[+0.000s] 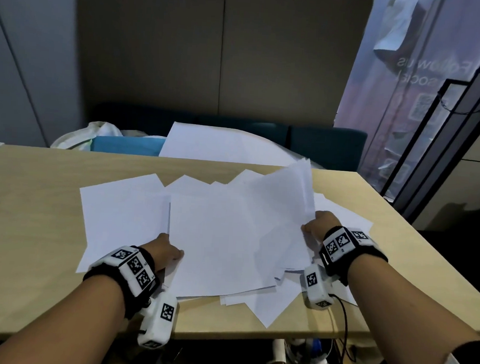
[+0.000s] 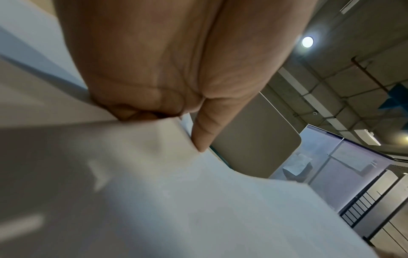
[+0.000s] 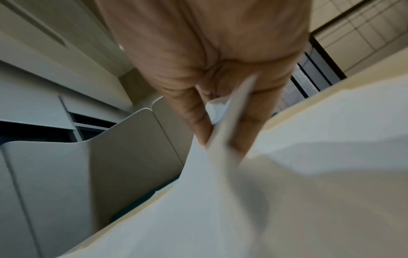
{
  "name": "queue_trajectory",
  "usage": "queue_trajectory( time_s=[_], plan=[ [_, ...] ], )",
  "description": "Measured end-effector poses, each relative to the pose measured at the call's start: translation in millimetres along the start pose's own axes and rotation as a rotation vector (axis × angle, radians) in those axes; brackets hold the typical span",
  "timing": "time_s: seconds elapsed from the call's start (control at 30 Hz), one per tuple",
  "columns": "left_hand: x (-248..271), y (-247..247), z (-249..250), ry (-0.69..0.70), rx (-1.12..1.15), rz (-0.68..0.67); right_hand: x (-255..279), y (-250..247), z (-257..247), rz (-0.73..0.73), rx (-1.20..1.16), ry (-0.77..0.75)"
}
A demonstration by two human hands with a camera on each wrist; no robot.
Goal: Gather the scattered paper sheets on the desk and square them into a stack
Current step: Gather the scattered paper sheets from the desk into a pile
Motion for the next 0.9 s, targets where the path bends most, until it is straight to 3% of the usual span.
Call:
queue_trajectory(
  time_s=[0.27,0.43,0.63,0.9],
  plan=[
    [-2.7,1.5,-1.9,0.002,0.006,-0.011,14.8,-80.0,-18.8,0.361,0.131,-0.137],
    [-7.0,1.0,-3.9,0.009,0.017,-0.012,8.3,-87.4,-16.3,0.342,0.237,-0.128],
    [-3.8,3.9,-2.7,0.033,0.053,-0.014,17.3,-87.7,-14.7,0.485,0.365,-0.183],
    [-2.7,4.1,-6.2,0.033,0.159,-0.009,43.5,-144.5,-36.7,0.766,0.287,-0.257]
  ],
)
Point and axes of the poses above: each hand's wrist, its own x-axis away from the middle knuckle, its own y-axis out of the palm, z = x × y, the point moved 6 cm from there along -x, towards the middle knuckle, and after that the axes turned 10 degrees about x, right-handed, at the moved point
